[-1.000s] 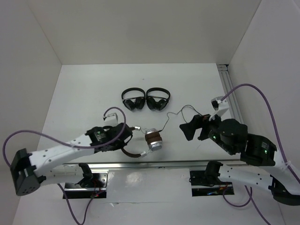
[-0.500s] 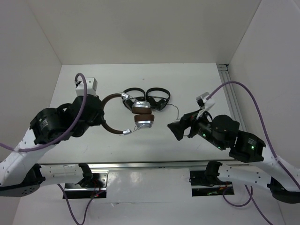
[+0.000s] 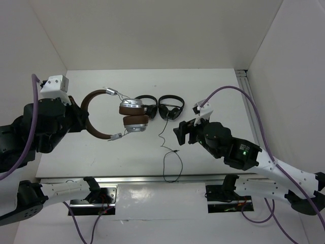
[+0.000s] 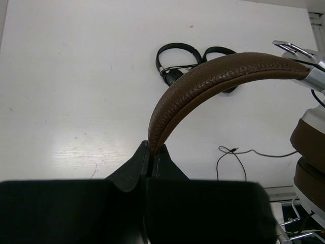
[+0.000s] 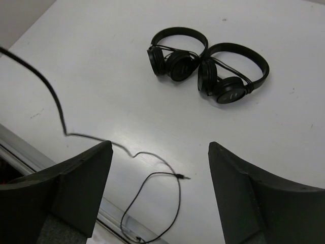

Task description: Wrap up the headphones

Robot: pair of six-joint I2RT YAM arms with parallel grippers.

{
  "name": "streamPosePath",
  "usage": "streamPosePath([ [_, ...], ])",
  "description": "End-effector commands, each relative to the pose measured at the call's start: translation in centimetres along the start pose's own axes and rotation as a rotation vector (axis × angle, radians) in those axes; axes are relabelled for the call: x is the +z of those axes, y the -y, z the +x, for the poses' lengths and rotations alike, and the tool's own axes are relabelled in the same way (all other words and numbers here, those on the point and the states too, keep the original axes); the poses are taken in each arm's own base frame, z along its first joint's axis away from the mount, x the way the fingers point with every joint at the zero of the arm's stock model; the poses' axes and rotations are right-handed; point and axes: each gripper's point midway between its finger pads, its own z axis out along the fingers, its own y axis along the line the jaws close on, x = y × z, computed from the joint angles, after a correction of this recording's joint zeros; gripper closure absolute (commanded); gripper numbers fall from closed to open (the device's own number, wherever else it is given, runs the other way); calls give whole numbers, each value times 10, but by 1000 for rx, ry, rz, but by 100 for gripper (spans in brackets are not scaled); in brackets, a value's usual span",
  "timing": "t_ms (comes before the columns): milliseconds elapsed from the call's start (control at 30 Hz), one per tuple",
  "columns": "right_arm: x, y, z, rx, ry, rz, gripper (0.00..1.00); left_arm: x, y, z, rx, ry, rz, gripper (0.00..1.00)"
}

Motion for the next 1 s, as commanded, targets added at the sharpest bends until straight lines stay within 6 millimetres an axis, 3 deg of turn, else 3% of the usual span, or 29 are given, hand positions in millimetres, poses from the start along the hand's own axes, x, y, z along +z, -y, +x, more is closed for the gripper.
streamPosePath([
  [0, -2, -3, -31, 30, 136, -15, 18, -4, 1, -13, -19, 42, 21, 100],
  [200, 5, -29, -11, -16, 96, -157, 20, -13, -3, -18, -36, 61, 43, 100],
  [333, -3, -58, -1, -50, 97, -347, 20, -10, -3, -18, -25, 57, 31, 100],
  [433, -16, -71, -5, -60, 141, -457, 20, -11, -2, -17, -24, 52, 39, 100],
  [533, -18, -73, -5, -58, 149, -475, 20, -11, 0, -16, -24, 46, 49, 100],
  [700, 3, -75, 6, -64, 127, -437, 20, -11, 7, -15, -32, 30, 76, 100],
  [967, 22, -83, 13, -77, 145, -439, 37, -8, 11, -13, -36, 19, 80, 100],
])
